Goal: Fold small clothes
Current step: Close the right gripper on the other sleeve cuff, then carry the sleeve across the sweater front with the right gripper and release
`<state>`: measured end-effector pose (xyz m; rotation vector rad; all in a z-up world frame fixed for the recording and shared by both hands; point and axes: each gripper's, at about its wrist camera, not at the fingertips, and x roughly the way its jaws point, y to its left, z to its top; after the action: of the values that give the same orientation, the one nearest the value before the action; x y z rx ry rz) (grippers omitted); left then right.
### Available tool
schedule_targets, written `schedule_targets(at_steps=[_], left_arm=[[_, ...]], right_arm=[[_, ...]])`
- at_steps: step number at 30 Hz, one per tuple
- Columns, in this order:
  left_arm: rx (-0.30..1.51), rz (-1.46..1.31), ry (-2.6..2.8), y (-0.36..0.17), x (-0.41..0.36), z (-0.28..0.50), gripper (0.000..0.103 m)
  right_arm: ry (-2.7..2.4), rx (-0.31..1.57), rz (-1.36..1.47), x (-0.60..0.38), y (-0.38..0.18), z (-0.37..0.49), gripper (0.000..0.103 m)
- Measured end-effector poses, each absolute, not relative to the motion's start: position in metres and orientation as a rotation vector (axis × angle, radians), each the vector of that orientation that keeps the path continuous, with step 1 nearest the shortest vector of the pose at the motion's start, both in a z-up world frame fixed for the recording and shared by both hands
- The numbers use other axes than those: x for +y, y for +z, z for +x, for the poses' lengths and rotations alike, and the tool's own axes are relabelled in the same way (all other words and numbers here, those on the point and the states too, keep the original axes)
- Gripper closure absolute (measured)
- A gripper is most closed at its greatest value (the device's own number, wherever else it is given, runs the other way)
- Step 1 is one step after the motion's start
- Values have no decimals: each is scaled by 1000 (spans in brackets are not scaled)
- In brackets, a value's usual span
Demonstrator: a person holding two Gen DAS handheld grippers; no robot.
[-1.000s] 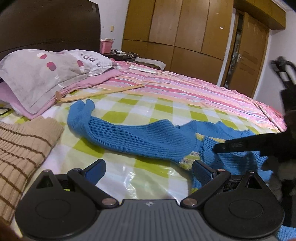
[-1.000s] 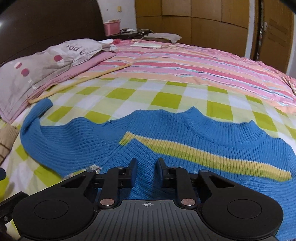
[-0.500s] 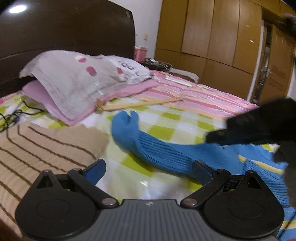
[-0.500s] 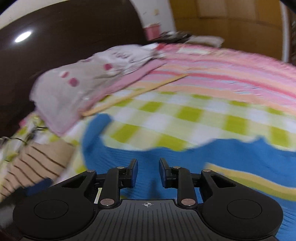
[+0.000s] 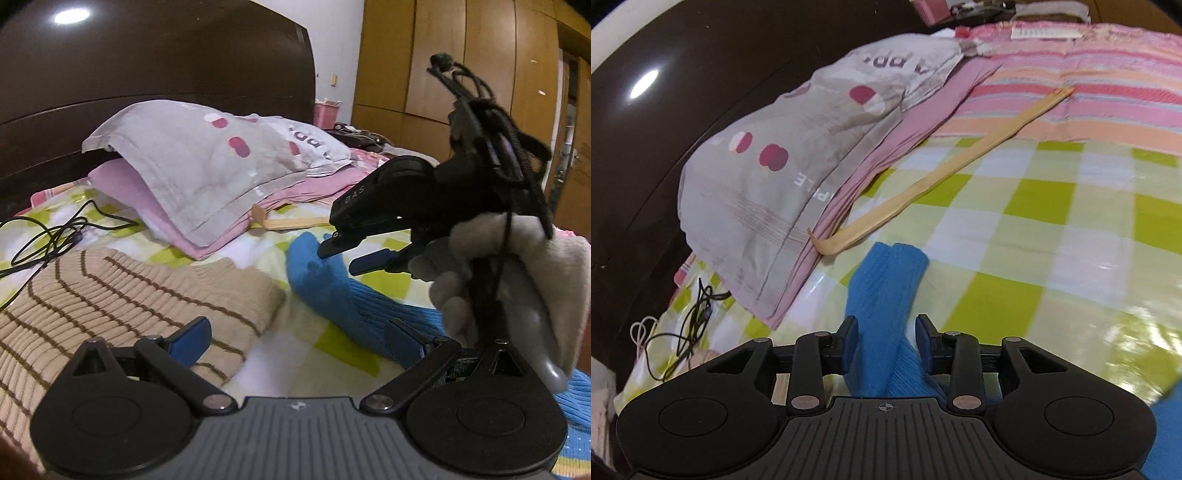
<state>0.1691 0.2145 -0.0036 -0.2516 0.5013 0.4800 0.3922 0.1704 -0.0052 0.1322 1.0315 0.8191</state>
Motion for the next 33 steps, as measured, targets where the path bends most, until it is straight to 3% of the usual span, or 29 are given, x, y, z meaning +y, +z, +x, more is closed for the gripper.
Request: schedule_targets(at_steps=[3,6,13,23,33], left_arm=[[506,-257,493,-6,217,170,0],[507,-274,496,-6,219,170,0],[487,-225,463,-6,206,171,0],[462,-151,347,-8,174,173,0],[481,-103,245,-14,148,177,0]], right_arm=[[818,1057,132,182,-13,398,70],[814,1052,125,185,-14,397,94],[802,952,217,141,25,393,96],[603,762,369,-23,93,362,96],[302,623,325,-166,95,289,96]])
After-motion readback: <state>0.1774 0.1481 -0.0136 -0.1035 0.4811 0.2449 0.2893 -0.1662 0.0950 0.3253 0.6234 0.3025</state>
